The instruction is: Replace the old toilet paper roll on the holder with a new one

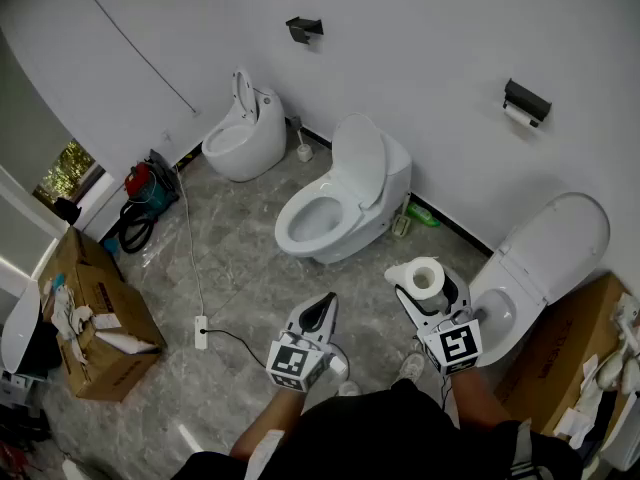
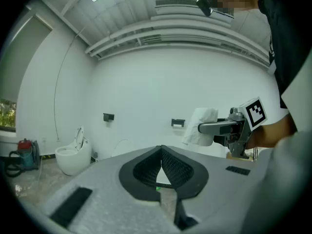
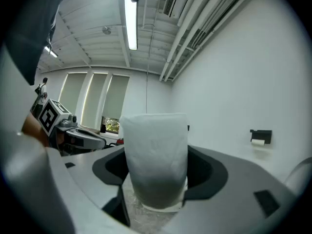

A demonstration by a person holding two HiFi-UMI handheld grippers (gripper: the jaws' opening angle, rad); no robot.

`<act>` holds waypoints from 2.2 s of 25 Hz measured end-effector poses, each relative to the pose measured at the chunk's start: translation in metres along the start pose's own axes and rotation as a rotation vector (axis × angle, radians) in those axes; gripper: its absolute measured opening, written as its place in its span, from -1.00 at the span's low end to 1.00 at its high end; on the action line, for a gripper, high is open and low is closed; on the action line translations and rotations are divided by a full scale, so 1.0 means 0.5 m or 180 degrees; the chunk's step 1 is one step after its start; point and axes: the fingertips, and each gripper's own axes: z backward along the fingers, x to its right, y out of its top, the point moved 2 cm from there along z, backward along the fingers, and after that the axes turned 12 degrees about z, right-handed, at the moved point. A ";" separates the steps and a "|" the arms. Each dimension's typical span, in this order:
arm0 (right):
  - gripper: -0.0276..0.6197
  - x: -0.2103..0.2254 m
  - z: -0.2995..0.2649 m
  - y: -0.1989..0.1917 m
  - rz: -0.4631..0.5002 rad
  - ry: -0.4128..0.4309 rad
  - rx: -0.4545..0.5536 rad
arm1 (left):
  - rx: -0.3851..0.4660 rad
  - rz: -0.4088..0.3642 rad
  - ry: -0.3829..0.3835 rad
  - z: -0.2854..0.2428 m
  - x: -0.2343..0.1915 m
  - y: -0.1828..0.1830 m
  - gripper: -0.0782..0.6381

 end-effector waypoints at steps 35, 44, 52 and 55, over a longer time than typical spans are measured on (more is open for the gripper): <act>0.07 0.409 0.082 -0.122 -0.0256 -0.0078 0.0198 | -0.0060 0.0022 -0.0054 -0.391 0.208 -0.010 -0.76; 0.07 0.499 0.054 -0.147 -0.0213 -0.0186 0.0113 | -0.0085 -0.0015 -0.0204 -0.494 0.207 0.006 -0.76; 0.07 0.585 -0.057 -0.158 -0.0201 -0.0318 0.0033 | -0.0140 -0.0126 -0.0473 -0.647 0.150 0.053 -0.76; 0.07 0.616 -0.110 -0.157 -0.0182 -0.0350 -0.0015 | -0.0159 -0.0159 -0.0569 -0.704 0.121 0.078 -0.76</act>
